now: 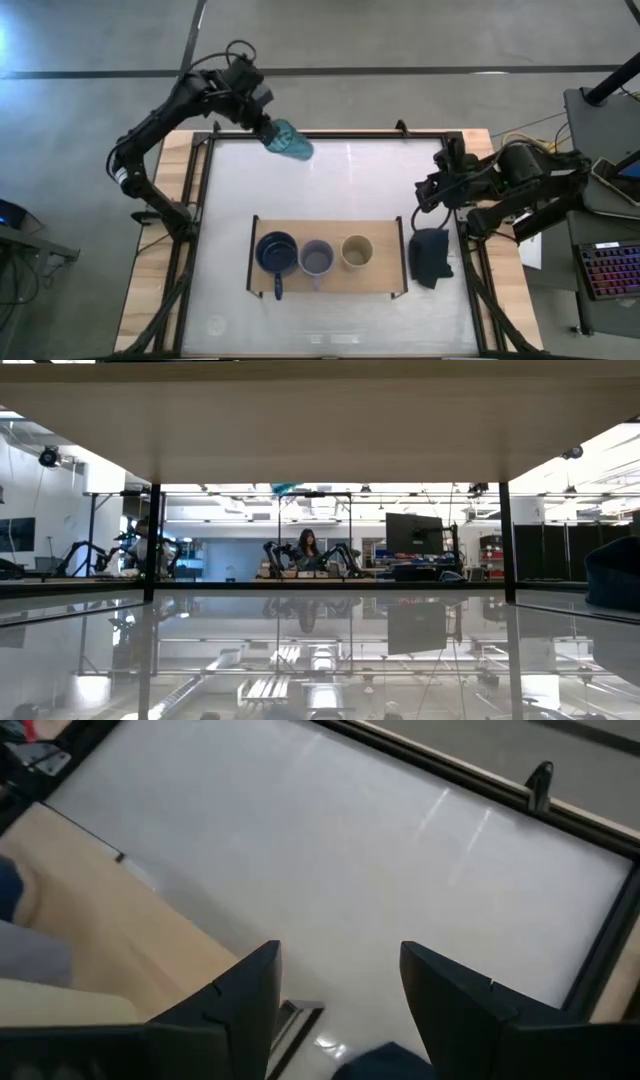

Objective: Stack small to large cups/mugs on shelf
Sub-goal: Put the blue cup on the shelf

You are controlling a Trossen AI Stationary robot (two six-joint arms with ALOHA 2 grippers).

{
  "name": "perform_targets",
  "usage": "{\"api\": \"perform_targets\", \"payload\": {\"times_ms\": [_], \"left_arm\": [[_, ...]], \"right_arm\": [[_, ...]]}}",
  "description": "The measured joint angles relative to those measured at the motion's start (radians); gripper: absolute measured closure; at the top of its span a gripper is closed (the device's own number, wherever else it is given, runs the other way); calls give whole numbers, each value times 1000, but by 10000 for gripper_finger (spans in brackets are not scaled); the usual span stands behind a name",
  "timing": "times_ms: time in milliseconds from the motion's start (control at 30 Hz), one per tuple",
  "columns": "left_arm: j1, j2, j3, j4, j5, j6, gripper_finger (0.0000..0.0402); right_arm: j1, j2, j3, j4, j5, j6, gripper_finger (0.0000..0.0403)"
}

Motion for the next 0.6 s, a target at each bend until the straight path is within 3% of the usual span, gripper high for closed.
{"api": "perform_targets", "payload": {"times_ms": [200, 400, 600], "left_arm": [[-68, 82, 175, 9, 3, -27, 401], [-108, 277, 247, -23, 53, -35, 401], [-134, 424, 399, -71, 64, 29, 401]], "right_arm": [[0, -10, -25, 10, 6, 0, 204], [0, -8, 25, 18, 32, 32, 204], [0, -7, 63, 20, 39, 103, 204]]}}
